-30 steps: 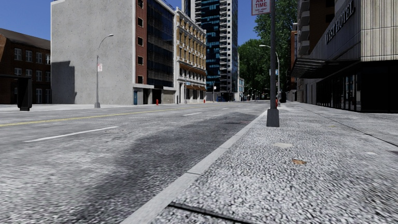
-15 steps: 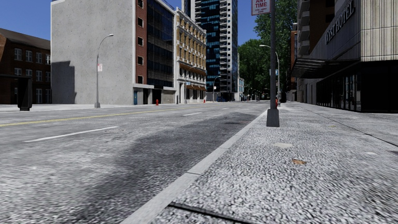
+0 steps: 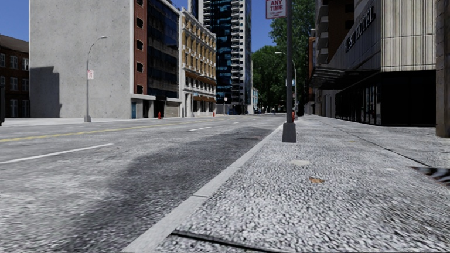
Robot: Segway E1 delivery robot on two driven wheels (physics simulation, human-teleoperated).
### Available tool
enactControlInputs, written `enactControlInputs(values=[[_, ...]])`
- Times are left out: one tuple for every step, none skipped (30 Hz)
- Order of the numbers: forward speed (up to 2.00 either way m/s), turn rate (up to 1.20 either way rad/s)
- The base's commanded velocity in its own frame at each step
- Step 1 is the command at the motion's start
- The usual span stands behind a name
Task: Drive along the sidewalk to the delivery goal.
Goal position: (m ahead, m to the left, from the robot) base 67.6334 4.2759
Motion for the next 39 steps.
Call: enactControlInputs(values=[[0.00,-1.20],[0.00,-1.20],[0.00,-1.20],[0.00,-1.20],[0.00,-1.20],[0.00,-1.20],[0.00,-1.20],[0.00,-1.20],[0.00,-1.20],[0.00,-1.20],[0.00,0.00],[0.00,0.00],[0.00,0.00],[0.00,0.00],[0.00,0.00],[0.60,0.00],[0.93,0.00],[1.33,0.00],[1.61,0.00],[1.78,0.00],[1.78,0.00],[2.00,0.00],[2.00,0.00],[2.00,0.00],[2.00,0.00],[2.00,0.00],[2.00,0.00],[2.00,0.00],[2.00,0.00],[2.00,0.00],[2.00,0.00],[2.00,0.00],[2.00,0.00],[2.00,0.00],[2.00,0.00],[2.00,0.00],[2.00,0.00],[2.00,0.00],[2.00,0.00]])
